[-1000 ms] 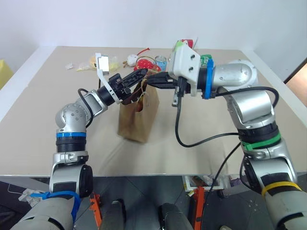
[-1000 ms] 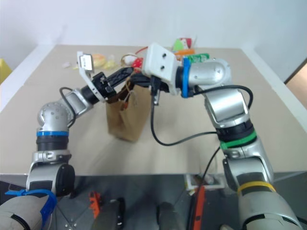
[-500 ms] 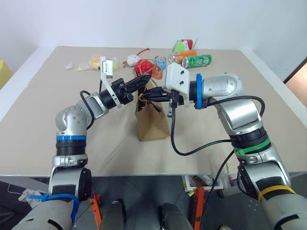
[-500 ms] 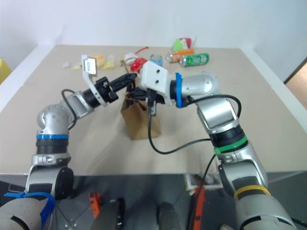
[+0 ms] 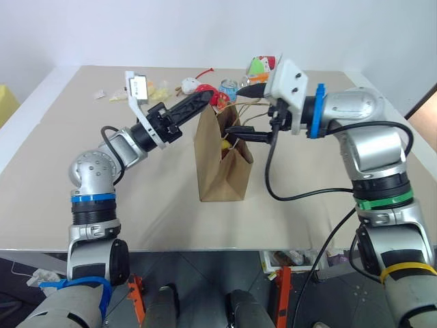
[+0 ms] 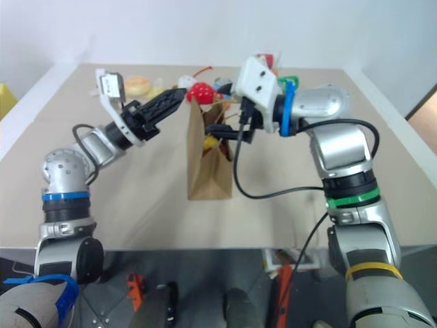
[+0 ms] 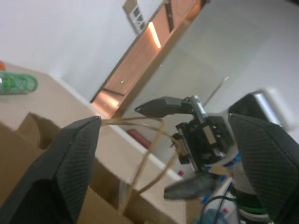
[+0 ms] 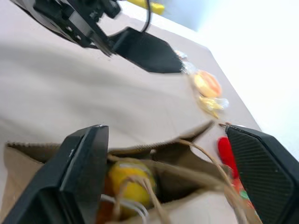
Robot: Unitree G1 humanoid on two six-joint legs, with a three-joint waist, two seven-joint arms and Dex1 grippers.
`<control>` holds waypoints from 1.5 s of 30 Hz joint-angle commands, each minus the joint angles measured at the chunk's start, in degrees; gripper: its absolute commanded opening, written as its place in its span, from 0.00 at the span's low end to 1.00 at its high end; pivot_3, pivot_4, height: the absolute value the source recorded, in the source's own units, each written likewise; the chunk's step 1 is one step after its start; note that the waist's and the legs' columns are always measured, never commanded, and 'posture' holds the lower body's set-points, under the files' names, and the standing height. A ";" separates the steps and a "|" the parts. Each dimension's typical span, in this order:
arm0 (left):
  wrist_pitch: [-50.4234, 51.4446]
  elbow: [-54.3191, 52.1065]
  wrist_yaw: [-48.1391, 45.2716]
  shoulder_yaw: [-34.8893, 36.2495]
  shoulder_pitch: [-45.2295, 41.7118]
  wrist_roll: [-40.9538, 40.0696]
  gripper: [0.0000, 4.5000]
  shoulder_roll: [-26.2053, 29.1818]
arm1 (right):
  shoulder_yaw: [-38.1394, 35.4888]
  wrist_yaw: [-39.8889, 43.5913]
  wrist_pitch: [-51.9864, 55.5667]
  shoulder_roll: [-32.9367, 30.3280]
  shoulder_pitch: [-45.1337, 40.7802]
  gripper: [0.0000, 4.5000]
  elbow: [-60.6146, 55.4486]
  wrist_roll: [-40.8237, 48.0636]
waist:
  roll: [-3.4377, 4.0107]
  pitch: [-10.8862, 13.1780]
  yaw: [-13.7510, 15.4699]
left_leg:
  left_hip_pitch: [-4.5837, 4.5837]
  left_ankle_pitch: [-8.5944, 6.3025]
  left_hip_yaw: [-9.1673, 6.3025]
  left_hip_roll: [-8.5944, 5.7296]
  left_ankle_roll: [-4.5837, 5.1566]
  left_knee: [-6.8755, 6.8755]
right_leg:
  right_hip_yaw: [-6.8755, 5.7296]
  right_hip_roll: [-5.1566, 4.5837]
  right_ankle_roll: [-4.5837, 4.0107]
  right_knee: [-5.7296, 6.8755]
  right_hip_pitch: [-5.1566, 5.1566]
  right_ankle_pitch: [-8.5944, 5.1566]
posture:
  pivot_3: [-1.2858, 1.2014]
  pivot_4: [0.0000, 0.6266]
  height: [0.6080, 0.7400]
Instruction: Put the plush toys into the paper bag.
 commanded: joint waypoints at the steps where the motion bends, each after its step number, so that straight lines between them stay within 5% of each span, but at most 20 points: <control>1: 2.87 -6.21 -2.71 1.01 1.44 -3.94 1.00 3.85 | -4.70 2.66 0.17 -3.54 -1.33 0.99 -1.45 3.11 | 0.00 0.00 -0.06 | 0.00 0.00 0.00 0.00 0.00 -0.01 | 0.00 0.00 0.00 0.00 0.00 -0.01 | 0.52 0.24 1.00; 6: 2.68 -15.37 -10.28 -2.59 5.95 -3.38 1.00 10.49 | -10.11 4.54 4.43 -5.35 -1.08 0.99 -0.45 10.02 | 0.02 0.01 -0.37 | 0.02 -0.01 0.02 0.00 -0.01 -0.05 | 0.01 -0.02 -0.07 0.00 -0.01 -0.03 | 0.52 0.24 1.00; 11: -9.66 -23.39 -23.24 -12.58 14.11 10.49 1.00 20.03 | -11.67 6.08 6.11 -10.66 3.32 0.99 1.77 9.93 | 0.02 0.01 -0.36 | 0.06 -0.02 0.07 -0.02 -0.02 -0.04 | 0.01 -0.08 -0.28 -0.02 0.05 -0.10 | 0.52 0.24 1.00; 16: -14.93 -21.67 -25.01 -12.38 18.04 14.48 1.00 21.91 | -10.71 4.82 5.12 -17.43 10.00 0.99 2.58 5.64 | 0.02 0.01 -0.04 | 0.04 -0.02 0.25 -0.03 -0.03 -0.02 | 0.02 -0.23 -0.44 -0.02 -0.05 -0.23 | 0.52 0.24 1.00; 27: -14.30 -21.01 -22.15 -10.49 20.08 13.04 1.00 20.94 | -4.46 3.12 5.64 -13.26 22.01 0.02 -4.32 3.08 | 0.04 0.02 -0.51 | 0.07 -0.02 0.34 0.00 0.02 0.00 | 0.10 -0.18 -0.18 0.01 -0.09 -0.15 | 0.52 0.24 1.00; 45: -15.03 -21.89 -18.88 -11.32 21.42 13.86 1.00 18.63 | 5.58 1.51 6.05 0.79 14.31 0.02 -4.15 0.46 | 0.03 0.01 -0.45 | 0.08 0.00 0.31 0.01 0.04 0.10 | 0.09 -0.15 -0.18 0.01 0.00 -0.10 | 0.52 0.24 1.00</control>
